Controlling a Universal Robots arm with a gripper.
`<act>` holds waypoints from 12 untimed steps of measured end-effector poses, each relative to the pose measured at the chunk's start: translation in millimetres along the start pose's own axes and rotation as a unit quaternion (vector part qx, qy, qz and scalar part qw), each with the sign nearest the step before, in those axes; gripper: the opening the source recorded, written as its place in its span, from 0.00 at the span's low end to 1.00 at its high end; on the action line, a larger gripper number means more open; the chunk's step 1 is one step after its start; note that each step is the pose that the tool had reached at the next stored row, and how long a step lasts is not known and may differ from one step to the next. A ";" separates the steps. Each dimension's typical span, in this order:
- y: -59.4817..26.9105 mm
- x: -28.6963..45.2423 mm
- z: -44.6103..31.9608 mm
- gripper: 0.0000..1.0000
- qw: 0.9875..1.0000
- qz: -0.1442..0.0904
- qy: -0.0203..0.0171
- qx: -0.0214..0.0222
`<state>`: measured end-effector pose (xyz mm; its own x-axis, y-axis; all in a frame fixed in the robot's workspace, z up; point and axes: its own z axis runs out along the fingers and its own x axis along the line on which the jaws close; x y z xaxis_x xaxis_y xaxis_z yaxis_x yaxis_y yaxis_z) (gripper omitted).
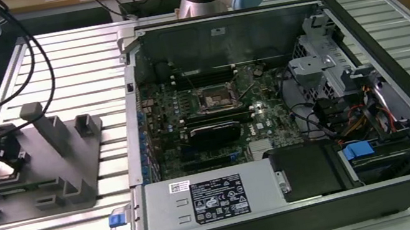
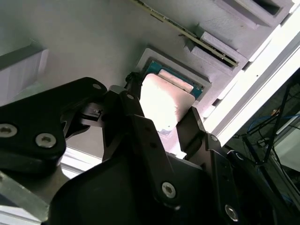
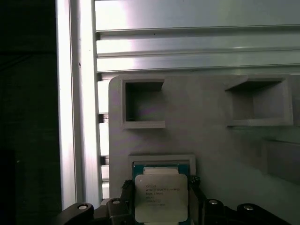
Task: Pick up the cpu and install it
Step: 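Pick up the cpu and move it towards the insertion slot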
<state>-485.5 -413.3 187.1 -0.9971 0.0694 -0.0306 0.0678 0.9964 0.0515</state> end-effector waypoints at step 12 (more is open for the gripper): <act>1.2 -0.7 -22.7 0.55 1.000 0.000 0.000 0.000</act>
<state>-485.5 -413.3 209.8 -0.9972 0.0687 -0.0306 0.0671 0.9964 0.0516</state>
